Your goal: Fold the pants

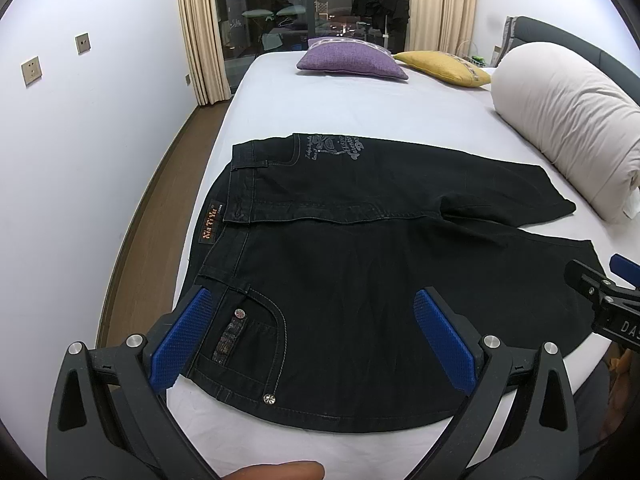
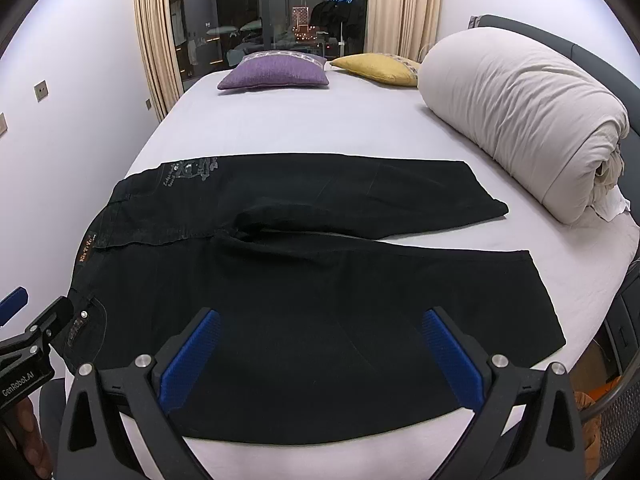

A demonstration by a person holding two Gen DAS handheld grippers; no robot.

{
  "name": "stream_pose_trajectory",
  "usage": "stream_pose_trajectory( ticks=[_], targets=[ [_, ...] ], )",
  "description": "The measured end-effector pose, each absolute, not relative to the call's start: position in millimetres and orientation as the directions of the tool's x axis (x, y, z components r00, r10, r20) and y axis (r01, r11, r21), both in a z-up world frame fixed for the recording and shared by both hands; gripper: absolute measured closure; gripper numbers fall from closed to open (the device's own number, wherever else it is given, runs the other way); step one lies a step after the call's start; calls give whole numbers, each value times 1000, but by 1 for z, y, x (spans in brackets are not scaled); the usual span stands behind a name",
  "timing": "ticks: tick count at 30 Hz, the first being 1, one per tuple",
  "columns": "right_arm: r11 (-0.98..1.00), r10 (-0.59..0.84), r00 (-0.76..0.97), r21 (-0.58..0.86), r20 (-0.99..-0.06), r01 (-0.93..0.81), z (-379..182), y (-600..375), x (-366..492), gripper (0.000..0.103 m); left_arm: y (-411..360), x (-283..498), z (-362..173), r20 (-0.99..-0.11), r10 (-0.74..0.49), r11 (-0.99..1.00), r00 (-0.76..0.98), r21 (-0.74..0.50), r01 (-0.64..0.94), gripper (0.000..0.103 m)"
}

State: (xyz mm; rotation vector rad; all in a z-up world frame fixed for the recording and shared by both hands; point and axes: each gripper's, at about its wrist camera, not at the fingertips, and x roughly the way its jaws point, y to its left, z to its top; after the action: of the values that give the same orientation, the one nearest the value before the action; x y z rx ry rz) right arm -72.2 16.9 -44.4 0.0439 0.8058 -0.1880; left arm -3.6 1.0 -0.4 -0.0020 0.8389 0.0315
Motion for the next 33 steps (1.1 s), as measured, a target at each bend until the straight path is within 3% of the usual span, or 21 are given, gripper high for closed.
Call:
stream_pose_trajectory(
  ticks=[33],
  targets=[
    [984,-141,643,-38,-753,172,-41,21,-60,0,1,3,-13,-744,27,1000,668,11,-27,0]
  ],
)
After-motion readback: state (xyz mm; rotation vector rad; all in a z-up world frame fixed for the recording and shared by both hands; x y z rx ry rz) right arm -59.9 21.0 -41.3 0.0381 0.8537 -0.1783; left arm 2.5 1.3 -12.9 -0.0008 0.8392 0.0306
